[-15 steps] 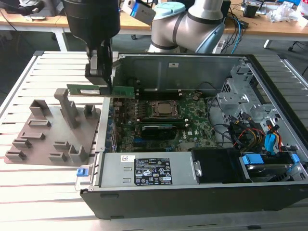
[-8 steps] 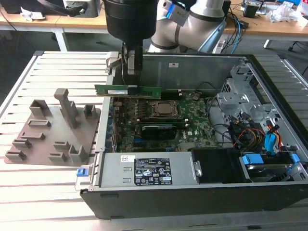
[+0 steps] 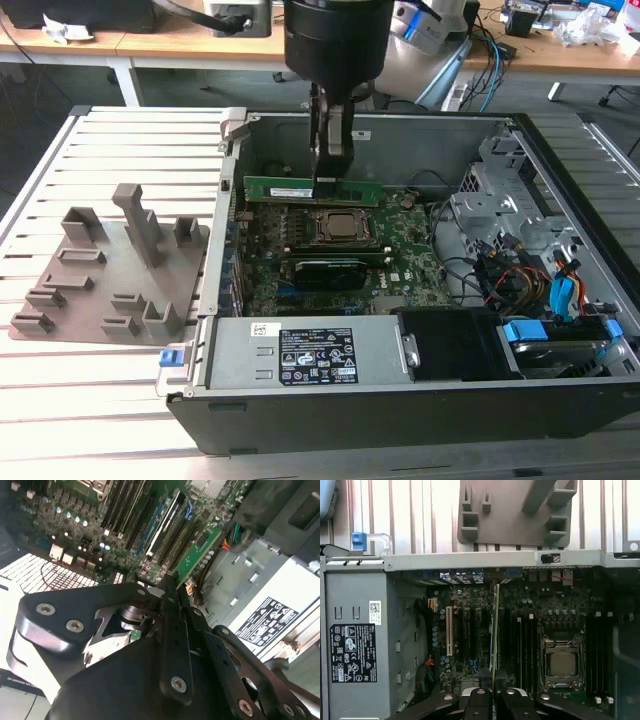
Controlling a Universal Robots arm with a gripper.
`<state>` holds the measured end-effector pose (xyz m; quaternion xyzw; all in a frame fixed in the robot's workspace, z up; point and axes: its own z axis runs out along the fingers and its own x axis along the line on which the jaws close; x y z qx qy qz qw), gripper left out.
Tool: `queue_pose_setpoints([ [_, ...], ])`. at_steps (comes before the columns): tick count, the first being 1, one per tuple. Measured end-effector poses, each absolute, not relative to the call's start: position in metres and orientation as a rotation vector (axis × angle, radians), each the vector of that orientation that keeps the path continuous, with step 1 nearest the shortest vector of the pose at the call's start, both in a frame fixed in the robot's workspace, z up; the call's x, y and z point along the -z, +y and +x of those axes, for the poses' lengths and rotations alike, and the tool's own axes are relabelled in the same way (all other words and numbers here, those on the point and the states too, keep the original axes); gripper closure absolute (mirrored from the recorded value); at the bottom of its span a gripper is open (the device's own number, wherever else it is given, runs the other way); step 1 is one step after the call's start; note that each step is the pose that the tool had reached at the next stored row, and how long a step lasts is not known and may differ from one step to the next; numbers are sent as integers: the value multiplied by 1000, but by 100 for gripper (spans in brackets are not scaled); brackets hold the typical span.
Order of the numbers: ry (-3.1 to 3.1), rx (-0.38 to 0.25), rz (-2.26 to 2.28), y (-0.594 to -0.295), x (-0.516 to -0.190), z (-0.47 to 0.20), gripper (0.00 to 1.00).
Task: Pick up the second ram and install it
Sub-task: 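Pick up the second ram and move it above second insertion slot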
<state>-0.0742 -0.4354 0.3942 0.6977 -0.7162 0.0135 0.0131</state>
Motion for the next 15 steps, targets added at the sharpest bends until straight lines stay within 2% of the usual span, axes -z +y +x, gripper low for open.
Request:
queue_pose_setpoints([
  [15,-2223,-59,2166,-433,-394,-5,86],
])
